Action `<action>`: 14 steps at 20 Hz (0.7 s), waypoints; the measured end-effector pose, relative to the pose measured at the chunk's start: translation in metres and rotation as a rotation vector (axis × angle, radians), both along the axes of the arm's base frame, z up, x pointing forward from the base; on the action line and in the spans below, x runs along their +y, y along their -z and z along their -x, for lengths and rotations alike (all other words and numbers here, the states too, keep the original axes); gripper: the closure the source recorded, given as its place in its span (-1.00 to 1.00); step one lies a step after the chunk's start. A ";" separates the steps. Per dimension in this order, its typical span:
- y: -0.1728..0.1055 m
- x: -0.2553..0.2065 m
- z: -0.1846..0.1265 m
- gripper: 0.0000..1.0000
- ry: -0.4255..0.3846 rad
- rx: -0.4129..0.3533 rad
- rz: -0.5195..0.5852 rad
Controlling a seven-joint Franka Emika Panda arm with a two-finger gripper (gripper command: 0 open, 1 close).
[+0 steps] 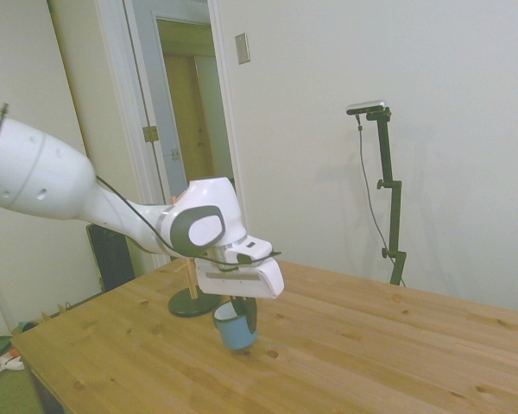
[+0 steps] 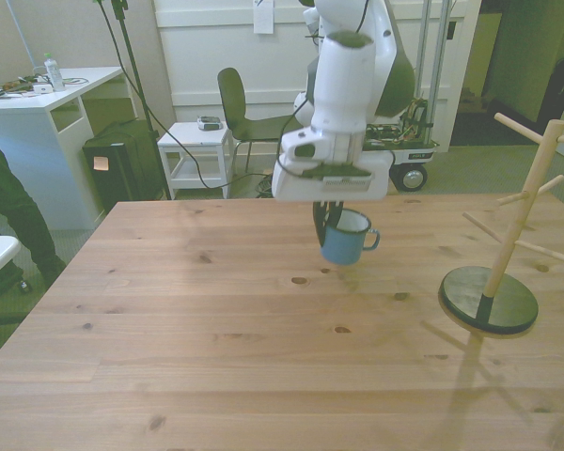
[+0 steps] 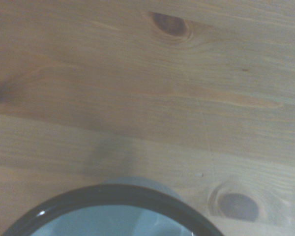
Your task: Hang the mug
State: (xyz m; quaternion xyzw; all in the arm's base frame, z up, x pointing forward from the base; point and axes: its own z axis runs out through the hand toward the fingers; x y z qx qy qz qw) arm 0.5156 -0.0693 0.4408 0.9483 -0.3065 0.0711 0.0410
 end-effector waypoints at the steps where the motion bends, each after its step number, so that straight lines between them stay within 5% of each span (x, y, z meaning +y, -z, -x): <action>1: -0.021 0.006 0.011 1.00 -0.012 -0.007 0.004; 8: -0.153 0.027 0.099 1.00 -0.088 -0.096 0.040; 14: -0.202 0.042 0.103 1.00 -0.107 -0.147 0.054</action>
